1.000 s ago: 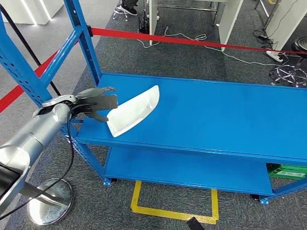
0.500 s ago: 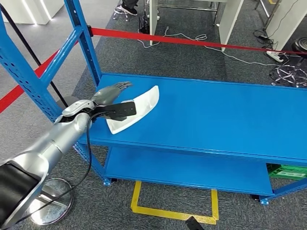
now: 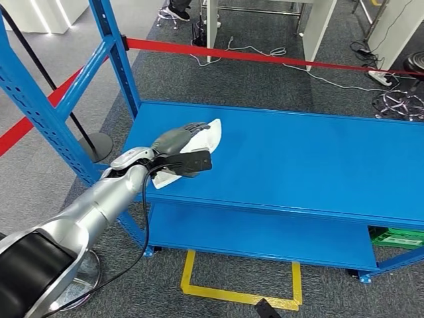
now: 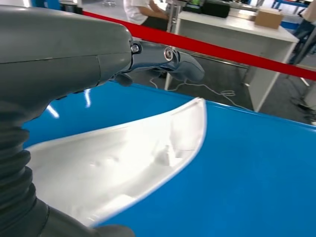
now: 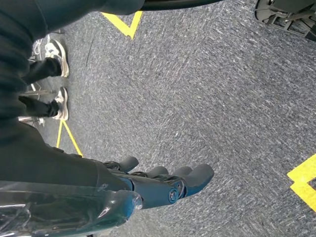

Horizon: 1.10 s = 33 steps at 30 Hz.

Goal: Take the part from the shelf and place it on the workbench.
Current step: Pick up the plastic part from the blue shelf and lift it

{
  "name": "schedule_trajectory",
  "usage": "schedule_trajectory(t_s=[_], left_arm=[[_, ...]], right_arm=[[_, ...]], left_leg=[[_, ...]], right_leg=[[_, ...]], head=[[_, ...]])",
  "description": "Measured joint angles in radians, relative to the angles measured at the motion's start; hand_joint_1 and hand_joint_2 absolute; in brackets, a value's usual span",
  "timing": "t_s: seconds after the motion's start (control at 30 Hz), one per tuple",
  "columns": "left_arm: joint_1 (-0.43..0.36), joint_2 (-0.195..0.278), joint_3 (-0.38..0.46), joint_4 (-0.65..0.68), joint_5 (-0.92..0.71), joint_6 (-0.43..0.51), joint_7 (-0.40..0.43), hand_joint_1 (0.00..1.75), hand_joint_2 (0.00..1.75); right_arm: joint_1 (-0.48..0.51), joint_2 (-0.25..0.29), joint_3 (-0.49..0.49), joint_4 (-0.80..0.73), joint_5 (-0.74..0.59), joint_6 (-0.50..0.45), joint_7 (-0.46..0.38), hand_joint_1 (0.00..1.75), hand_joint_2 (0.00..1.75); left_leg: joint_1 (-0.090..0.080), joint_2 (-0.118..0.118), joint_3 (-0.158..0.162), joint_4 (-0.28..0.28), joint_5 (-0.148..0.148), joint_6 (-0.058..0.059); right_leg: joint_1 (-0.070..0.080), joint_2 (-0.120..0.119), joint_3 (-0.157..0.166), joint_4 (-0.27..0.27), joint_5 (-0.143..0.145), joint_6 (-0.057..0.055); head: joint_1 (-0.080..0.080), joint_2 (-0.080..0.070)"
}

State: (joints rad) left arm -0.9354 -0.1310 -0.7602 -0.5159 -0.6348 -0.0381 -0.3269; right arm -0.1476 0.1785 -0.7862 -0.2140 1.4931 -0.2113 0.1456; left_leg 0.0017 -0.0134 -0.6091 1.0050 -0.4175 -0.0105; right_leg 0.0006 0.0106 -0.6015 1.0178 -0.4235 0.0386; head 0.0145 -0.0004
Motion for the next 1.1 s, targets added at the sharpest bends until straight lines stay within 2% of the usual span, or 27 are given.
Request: schedule_trajectory(t_s=[0.3,0.5,0.6,0.8,1.1], left_arm=[[0.0,-0.02,0.005,0.006,0.0,-0.003,0.0,0.0,1.75],[0.0,-0.025,0.017,0.016,0.011,-0.076,0.004,0.0,1.75],[-0.001,-0.027,0.021,0.031,-0.006,-0.108,0.048,0.0,1.75],[-0.003,-0.021,0.017,0.085,-0.056,-0.14,0.198,0.0,1.75],[0.004,0.005,0.017,0.133,-0.078,-0.141,0.241,0.0,1.75]], right_arm=[[-0.001,0.0,0.001,0.0,0.0,0.002,0.002,0.0,1.75],[-0.003,0.0,0.004,0.0,0.002,0.002,0.001,0.0,1.75],[-0.003,0.0,0.009,0.0,0.001,0.002,0.002,0.0,1.75],[-0.002,0.0,0.01,0.0,-0.014,-0.009,0.004,0.0,1.75],[0.0,0.0,0.01,0.0,-0.019,-0.012,0.004,0.0,1.75]], left_leg=[[0.0,0.0,0.0,0.0,0.0,0.0],[0.0,0.0,0.0,0.0,0.0,0.0],[0.0,0.0,0.0,0.0,0.0,0.0],[0.0,0.0,0.0,0.0,0.0,0.0],[0.0,0.0,-0.001,0.0,0.0,0.0]], right_leg=[[0.0,0.0,0.0,0.0,0.0,0.0],[0.0,0.0,0.0,0.0,0.0,0.0],[0.0,0.0,0.0,0.0,0.0,0.0],[0.0,0.0,-0.001,0.0,0.0,0.0],[0.0,0.0,-0.001,0.0,0.0,0.0]], head=[[0.0,0.0],[0.0,0.0],[0.0,0.0],[0.0,0.0],[0.0,0.0]])
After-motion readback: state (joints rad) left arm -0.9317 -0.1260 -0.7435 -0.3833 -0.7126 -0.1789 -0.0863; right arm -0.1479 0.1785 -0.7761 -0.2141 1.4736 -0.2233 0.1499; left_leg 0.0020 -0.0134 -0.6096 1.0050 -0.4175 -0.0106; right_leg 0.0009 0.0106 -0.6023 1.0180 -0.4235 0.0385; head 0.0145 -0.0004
